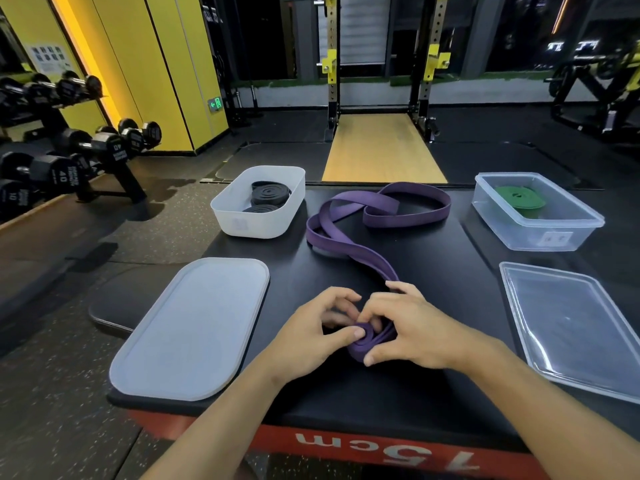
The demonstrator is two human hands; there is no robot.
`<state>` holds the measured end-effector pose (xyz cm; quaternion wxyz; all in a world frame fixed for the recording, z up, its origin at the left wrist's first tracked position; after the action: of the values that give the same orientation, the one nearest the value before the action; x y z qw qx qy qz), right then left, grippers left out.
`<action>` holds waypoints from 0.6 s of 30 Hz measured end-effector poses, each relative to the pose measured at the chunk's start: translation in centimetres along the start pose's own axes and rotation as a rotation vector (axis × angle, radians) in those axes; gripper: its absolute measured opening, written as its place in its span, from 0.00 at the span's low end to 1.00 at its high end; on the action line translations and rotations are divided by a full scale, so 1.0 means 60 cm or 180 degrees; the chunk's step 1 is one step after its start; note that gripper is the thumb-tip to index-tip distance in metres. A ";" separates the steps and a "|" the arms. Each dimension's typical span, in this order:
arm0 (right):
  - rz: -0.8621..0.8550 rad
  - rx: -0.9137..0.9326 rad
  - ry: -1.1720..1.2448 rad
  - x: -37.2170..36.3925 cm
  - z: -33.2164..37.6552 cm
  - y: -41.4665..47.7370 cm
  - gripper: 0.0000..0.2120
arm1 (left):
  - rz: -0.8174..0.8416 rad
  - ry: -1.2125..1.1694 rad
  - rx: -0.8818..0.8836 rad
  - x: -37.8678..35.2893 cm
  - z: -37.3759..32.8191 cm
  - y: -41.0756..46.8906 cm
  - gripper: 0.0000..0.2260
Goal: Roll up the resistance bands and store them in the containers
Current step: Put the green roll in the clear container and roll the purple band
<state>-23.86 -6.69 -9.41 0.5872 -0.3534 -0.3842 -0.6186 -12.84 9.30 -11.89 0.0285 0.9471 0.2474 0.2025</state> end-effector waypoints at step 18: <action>-0.0862 0.0588 -0.1196 -0.024 0.001 -0.020 0.25 | -0.0062 0.0346 -0.0113 0.000 0.007 -0.002 0.04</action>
<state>-25.00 -5.94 -10.72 0.4471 -0.3524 -0.5853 -0.5773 -12.74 9.44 -12.26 0.0338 0.9316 0.2541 0.2577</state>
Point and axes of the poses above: each hand's wrist, its own y-axis towards the middle knuckle, its own x-axis out of the back of the hand, z = x × y, the point moved 3 cm from there along y, towards the middle knuckle, and after that the axes turned 2 degrees about -x, right-handed, at the moved point
